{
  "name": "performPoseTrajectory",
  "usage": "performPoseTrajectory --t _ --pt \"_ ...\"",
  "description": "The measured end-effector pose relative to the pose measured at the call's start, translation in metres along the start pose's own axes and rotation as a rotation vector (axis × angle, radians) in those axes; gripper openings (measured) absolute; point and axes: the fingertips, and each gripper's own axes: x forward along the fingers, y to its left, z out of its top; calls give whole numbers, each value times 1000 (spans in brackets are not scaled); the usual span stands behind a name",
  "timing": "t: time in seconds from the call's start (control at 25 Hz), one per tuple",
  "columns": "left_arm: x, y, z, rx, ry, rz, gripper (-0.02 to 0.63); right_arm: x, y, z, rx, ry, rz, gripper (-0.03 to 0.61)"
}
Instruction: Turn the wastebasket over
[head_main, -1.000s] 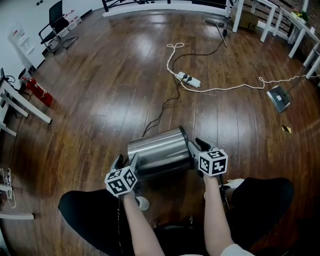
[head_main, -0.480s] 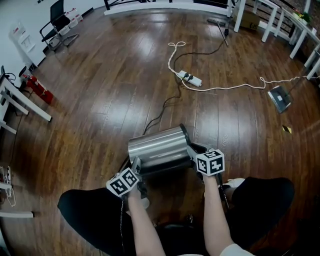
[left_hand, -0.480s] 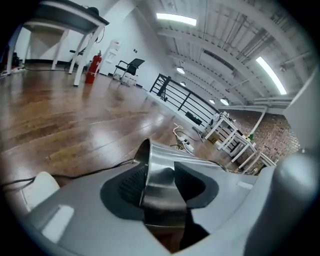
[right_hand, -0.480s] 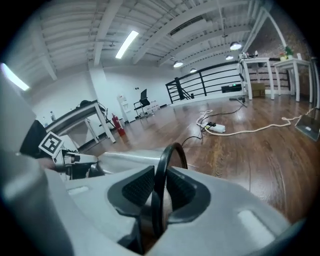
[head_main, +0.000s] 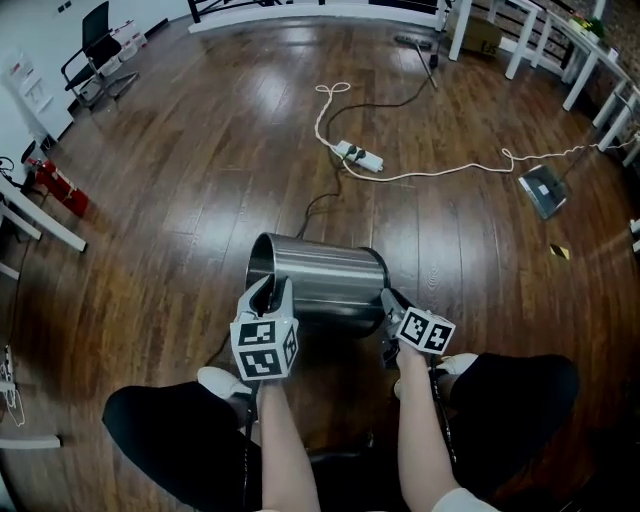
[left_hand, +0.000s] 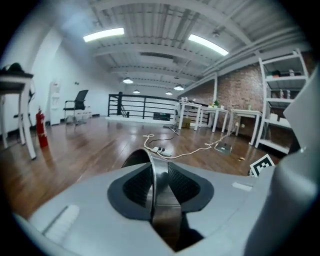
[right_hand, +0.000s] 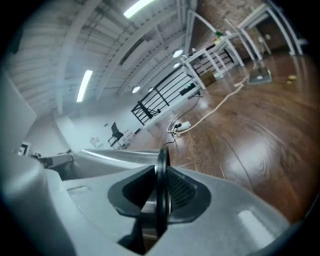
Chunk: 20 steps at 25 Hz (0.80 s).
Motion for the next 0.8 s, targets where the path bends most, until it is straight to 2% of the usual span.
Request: performPoseTrajectory --t 0.08,0.16,0.28,0.32,0.36,0.44,0.68,0.8 --pt "13 -30 15 147 5 -70 115 -3 -21 -11 139 -39 -6 61" --pt "21 -65 18 264 3 -141 115 -10 -46 -16 194 -70 -63 61" --pt "23 -114 9 337 -21 -221 115 -17 -74 -23 107 -56 -212 58" --pt "23 -127 6 356 -25 -239 110 -19 -78 -26 54 -31 -261 39" --pt "23 -140 4 385 -24 -254 109 -21 -82 -30 0 -4 -308 -8" --pt "26 -161 -1 459 -12 -277 109 -24 -92 -38 -60 29 -368 -18" --pt "31 -207 -29 711 25 -340 110 -26 -112 -82 13 121 -444 -20" --pt "27 -225 -54 837 63 -426 110 -22 -108 -118 153 131 -398 -20"
